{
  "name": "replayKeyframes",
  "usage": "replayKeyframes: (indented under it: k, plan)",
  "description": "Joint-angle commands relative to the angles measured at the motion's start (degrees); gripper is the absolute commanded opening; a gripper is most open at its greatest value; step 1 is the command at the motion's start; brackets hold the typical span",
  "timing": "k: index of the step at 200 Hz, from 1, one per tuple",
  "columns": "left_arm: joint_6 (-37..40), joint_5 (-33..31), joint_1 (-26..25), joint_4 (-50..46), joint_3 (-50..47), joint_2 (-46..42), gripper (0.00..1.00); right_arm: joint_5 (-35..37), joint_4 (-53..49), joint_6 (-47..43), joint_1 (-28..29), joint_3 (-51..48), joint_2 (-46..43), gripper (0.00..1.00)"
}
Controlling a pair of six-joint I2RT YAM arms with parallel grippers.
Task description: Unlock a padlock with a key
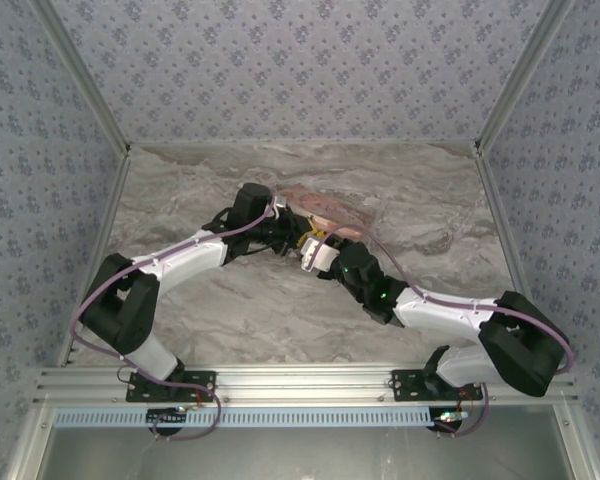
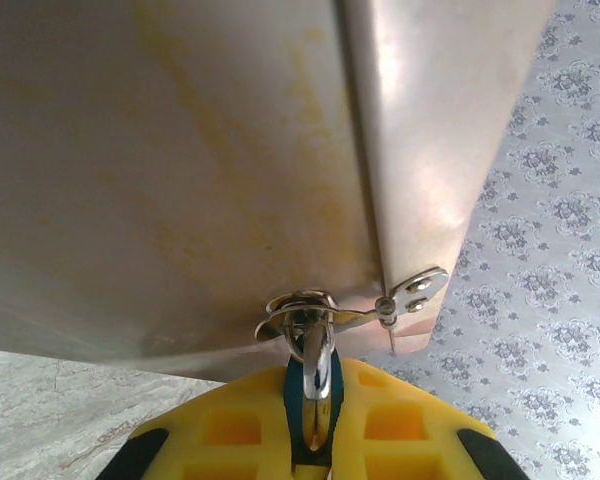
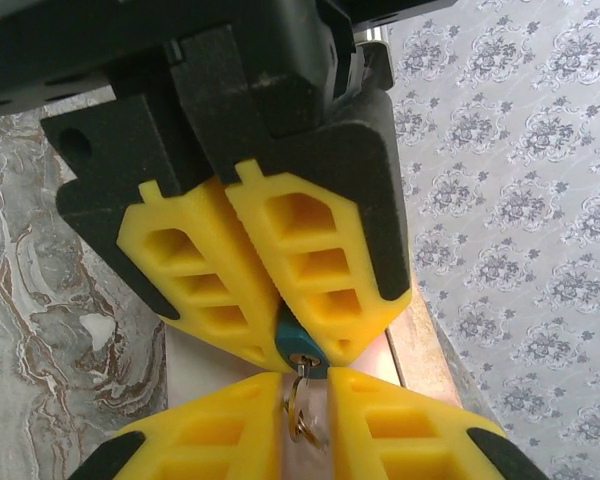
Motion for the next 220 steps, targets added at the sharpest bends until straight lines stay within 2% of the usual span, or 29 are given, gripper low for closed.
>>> replayKeyframes:
  k: [1, 107, 130, 154, 220]
  plan:
    - [-0.6, 1.5, 0.2, 3.6, 1.2, 0.1, 0.0, -0.1, 0.7, 1.0, -0.3, 1.8, 1.0, 0.2]
    - [-0.8, 1.6, 0.2, 4.2, 0.5, -0.2, 0.0, 1.7, 2.7, 2.6, -1.4, 2.5, 3.1, 0.15]
    - [-0.9, 1.6, 0.2, 4.3, 0.5, 0.0, 0.0, 2.0, 2.7, 2.9, -1.6, 3.0, 3.4, 0.1]
    - [-0.9, 1.6, 0.2, 4.4, 0.5, -0.2, 0.0, 1.9, 1.3, 4.4, -2.0, 3.9, 3.4, 0.0]
    - [-1.1, 1.8, 0.3, 4.8, 0.4, -0.2, 0.0, -0.8, 0.3, 12.0, -3.4, 3.5, 2.2, 0.0]
